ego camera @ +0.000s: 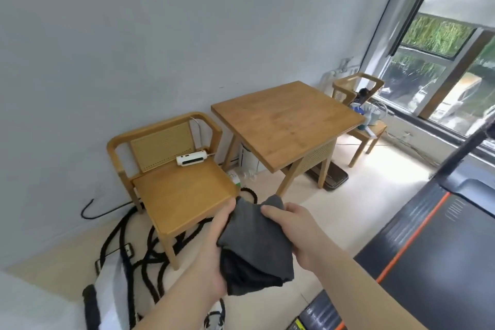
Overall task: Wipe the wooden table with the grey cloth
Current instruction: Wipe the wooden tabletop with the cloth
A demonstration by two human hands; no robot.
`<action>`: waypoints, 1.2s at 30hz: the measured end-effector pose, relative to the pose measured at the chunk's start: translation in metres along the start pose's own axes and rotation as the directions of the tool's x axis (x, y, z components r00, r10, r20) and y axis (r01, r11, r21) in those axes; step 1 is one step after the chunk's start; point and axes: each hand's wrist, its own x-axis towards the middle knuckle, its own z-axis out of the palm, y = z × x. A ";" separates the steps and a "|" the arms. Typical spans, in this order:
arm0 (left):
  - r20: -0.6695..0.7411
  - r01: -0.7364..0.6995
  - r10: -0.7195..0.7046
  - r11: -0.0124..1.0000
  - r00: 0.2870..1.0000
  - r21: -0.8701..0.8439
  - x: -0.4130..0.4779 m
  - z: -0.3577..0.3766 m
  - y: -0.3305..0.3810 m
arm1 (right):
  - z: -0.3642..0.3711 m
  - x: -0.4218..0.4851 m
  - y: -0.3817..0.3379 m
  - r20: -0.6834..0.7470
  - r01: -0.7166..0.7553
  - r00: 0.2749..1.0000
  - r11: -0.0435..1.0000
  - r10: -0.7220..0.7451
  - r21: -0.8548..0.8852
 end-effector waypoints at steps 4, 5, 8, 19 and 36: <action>0.074 0.044 -0.041 0.998 0.996 -0.036 0.095 0.023 0.062 | -0.013 0.099 -0.038 -0.077 0.009 0.997 0.998 -0.013 -0.056; 0.079 0.040 -0.038 0.999 0.996 -0.025 0.117 0.031 0.080 | -0.016 0.124 -0.050 -0.089 0.006 0.996 0.998 -0.012 -0.063; 0.058 0.062 -0.065 0.997 0.996 0.052 0.170 0.050 0.128 | -0.024 0.189 -0.081 -0.111 -0.027 0.994 0.996 0.017 -0.090; -0.221 0.170 -0.103 0.937 0.970 0.306 0.343 0.106 0.213 | -0.118 0.384 -0.121 -0.184 -0.199 0.969 0.960 0.163 -0.195; -0.111 0.127 0.775 0.040 0.622 0.991 0.551 0.159 0.254 | -0.230 0.621 -0.113 -0.095 -0.077 0.995 0.484 -0.013 -0.872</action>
